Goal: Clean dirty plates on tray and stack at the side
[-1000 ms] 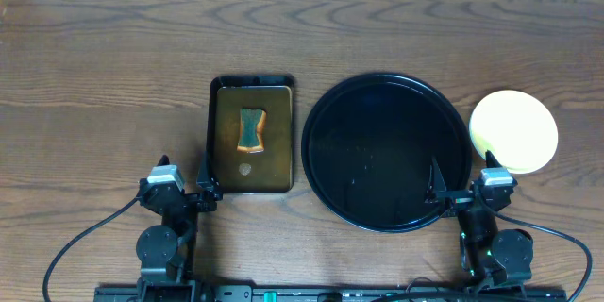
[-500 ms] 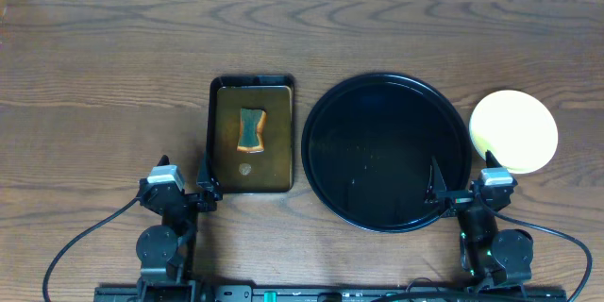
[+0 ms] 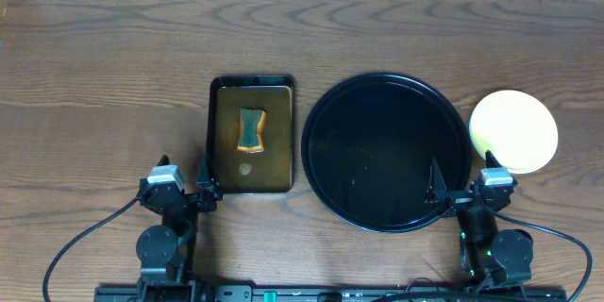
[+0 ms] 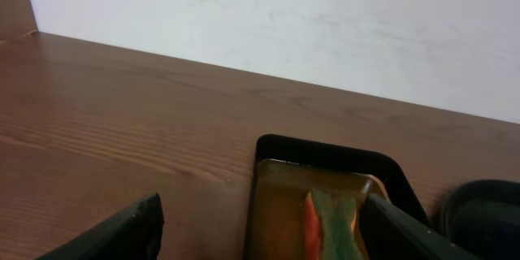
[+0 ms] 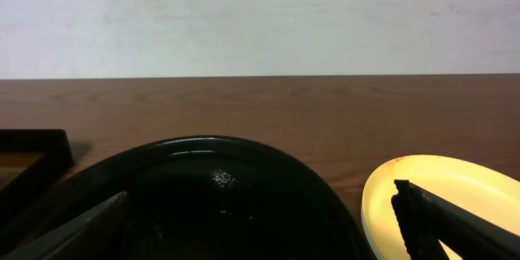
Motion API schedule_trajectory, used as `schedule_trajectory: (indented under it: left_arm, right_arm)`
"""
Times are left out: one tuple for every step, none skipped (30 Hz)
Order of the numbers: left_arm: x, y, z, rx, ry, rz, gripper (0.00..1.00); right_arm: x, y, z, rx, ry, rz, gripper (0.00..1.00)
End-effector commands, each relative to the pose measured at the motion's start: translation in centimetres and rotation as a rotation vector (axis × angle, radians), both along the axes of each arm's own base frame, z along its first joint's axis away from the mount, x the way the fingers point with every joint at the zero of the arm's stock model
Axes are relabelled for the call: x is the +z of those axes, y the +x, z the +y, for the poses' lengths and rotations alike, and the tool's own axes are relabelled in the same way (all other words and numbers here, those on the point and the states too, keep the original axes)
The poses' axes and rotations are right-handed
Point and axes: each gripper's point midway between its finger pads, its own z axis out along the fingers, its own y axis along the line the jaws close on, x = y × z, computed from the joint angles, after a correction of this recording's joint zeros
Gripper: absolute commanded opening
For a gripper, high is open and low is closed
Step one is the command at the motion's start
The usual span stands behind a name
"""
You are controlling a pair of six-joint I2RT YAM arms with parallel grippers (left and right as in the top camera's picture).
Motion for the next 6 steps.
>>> schedule_trajectory:
  left_arm:
    - [-1.61,-0.14,0.4,0.019,0.019,0.053,0.78]
    - [-1.61,-0.14,0.39,0.019,0.019,0.053,0.78]
    - [-1.61,-0.14,0.4,0.019,0.019,0.053,0.78]
    - [-1.61,-0.14,0.4,0.019,0.019,0.053,0.78]
    - [-1.61,-0.14,0.4,0.019,0.019,0.053,0.78]
    - [-1.61,-0.14,0.39,0.019,0.019,0.053,0.78]
  right_arm:
    - [-0.04,-0.01,-0.15,-0.005,-0.008,-0.001,0.99]
    - [-0.04,-0.01,-0.15,-0.005,-0.008,-0.001,0.99]
    - [-0.04,-0.01,-0.15,-0.005,-0.008,-0.001,0.99]
    - [-0.04,-0.01,-0.15,-0.005,-0.008,-0.001,0.99]
    - [-0.04,-0.01,-0.15,-0.005,-0.008,-0.001,0.99]
    - [-0.04,-0.01,-0.15,-0.005,-0.008,-0.001,0.99]
